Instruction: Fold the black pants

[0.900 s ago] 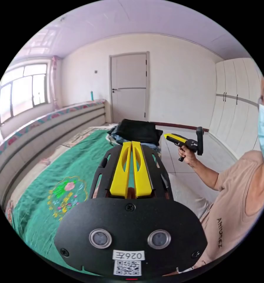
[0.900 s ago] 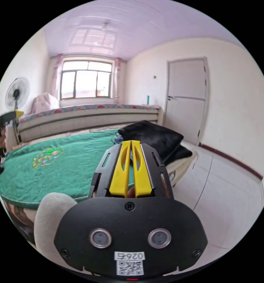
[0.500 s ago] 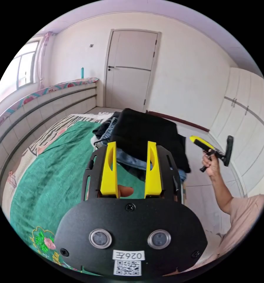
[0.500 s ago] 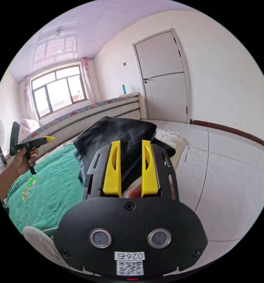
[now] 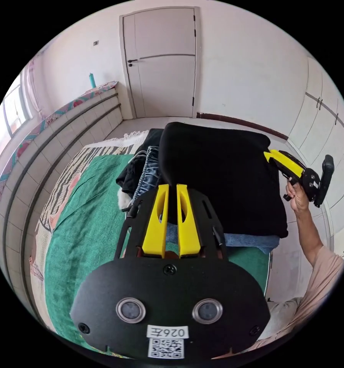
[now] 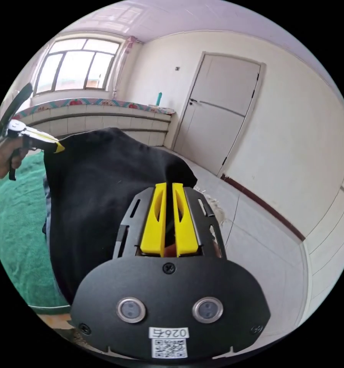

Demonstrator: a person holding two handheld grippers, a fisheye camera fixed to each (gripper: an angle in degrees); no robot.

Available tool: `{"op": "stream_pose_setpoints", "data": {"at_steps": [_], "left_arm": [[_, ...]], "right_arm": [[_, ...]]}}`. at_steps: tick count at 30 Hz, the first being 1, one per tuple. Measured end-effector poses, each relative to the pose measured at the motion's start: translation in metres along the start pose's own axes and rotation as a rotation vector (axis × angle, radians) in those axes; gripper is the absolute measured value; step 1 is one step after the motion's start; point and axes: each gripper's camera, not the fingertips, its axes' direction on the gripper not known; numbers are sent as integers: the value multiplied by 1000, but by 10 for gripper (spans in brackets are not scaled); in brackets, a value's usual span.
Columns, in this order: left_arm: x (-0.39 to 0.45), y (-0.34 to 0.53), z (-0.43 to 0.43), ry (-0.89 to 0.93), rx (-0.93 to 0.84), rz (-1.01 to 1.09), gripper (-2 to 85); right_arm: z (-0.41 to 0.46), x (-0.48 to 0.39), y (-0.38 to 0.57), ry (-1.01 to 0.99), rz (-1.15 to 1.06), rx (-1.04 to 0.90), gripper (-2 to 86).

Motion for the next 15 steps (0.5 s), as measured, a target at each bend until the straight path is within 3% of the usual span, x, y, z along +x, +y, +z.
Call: {"op": "stream_pose_setpoints", "data": {"at_steps": [3,10,15], "left_arm": [[-5,14,-14,87,68,-40,22],[-32,84,-133,442,415,-155,15],[-36,182,-274,457,622,-168,15]], "right_arm": [[-25,-2,5,-21,-10,69,-11],[-153,26,-18,-389,172,389,-14],[-252,-3,-48,-652,163,564,-15]]}}
